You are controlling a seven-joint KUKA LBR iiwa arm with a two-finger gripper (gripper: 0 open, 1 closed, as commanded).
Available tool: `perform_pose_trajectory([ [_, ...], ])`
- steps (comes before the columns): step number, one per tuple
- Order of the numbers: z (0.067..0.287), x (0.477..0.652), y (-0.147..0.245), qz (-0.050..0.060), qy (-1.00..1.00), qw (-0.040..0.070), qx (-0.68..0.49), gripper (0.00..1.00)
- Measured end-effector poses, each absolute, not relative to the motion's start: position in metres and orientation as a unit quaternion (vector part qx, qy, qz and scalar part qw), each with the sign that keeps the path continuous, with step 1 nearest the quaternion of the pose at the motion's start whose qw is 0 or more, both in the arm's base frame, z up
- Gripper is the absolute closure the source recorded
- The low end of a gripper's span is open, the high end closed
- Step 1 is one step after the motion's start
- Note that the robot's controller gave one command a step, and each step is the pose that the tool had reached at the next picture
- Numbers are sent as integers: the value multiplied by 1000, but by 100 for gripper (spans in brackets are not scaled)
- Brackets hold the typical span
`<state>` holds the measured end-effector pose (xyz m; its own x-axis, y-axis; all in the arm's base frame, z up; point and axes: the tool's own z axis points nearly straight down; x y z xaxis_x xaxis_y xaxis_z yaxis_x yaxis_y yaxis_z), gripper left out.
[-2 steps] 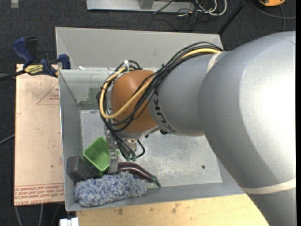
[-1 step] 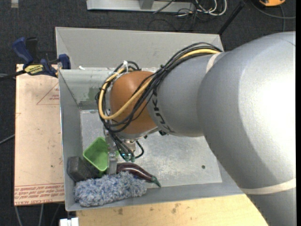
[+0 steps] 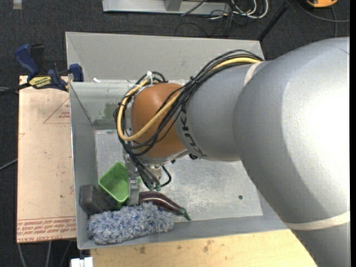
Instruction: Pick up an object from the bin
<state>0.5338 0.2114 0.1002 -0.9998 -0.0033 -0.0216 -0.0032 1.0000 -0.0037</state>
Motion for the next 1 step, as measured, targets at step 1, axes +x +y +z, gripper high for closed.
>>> perform_pose_trajectory([
  [1, 99, 533, 213, 0, 1000, 11, -1, 0],
])
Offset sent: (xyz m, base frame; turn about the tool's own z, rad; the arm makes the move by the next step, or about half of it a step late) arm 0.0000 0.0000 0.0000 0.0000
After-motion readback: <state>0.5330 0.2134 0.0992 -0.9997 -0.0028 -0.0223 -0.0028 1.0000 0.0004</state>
